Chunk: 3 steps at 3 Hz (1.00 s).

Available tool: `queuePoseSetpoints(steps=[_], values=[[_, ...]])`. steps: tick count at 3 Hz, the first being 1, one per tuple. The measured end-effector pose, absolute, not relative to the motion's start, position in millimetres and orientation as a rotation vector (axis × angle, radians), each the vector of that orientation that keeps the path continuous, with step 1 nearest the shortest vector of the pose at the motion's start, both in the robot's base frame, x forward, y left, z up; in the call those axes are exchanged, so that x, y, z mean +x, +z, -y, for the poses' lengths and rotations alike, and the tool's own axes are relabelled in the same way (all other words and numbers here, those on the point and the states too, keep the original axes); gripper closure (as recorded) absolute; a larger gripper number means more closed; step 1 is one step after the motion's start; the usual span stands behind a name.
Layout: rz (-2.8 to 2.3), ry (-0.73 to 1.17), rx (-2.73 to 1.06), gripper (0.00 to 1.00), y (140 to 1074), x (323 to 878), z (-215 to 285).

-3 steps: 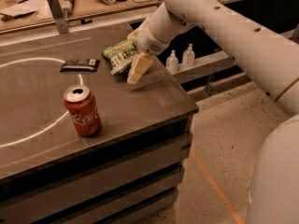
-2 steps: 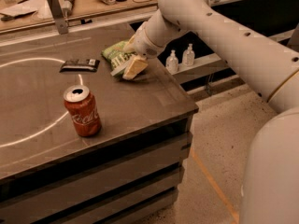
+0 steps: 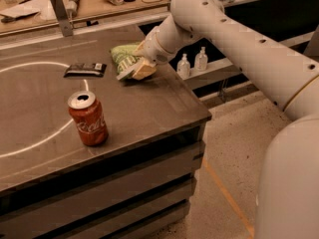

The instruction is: Move green jalapeno chip bag near coke can

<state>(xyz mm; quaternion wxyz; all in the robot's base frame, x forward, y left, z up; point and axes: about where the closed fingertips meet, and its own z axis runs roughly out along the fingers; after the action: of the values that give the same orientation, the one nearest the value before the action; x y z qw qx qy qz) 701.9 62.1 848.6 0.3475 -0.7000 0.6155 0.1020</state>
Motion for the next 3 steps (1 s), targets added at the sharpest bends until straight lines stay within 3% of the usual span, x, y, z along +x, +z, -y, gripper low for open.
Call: queuePoseSetpoints(steps=[1, 3], values=[[-1.546, 0.312, -1.794, 1.0, 863.9, 683.7, -47.5], [-1.389, 0.402, -1.875, 1.0, 889.9, 632.2, -39.8]])
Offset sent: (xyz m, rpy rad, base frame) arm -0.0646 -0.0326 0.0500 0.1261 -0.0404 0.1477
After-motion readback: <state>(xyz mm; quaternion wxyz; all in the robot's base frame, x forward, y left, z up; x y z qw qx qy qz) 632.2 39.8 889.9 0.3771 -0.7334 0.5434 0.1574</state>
